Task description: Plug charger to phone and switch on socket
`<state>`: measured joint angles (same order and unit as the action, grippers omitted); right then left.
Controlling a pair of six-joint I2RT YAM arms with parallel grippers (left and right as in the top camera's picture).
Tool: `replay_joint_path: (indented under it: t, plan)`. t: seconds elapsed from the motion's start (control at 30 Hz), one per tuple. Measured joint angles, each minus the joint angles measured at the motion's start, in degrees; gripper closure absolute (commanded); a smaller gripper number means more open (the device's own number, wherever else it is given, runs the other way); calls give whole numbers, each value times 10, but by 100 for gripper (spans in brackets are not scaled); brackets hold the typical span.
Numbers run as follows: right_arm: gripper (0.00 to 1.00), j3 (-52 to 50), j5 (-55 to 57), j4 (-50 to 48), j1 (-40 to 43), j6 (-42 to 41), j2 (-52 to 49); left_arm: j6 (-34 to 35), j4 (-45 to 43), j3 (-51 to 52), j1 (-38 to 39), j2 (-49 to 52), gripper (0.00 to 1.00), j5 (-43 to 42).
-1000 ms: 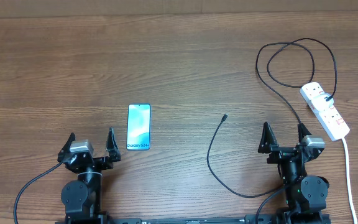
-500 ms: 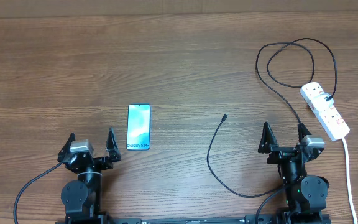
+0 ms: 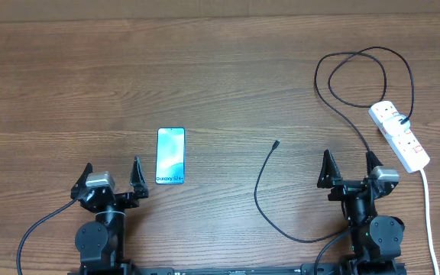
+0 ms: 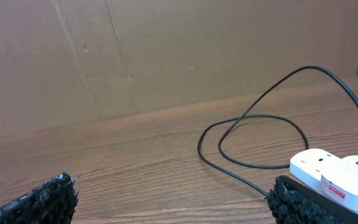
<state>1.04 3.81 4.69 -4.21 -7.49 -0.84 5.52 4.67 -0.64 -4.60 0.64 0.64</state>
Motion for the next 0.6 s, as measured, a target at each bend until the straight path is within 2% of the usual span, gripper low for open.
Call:
replay_joint_path:
  t: [0.6]
  plan:
    - [0, 0, 0, 0, 0, 0, 0, 0, 0, 0, 0, 0, 1, -6]
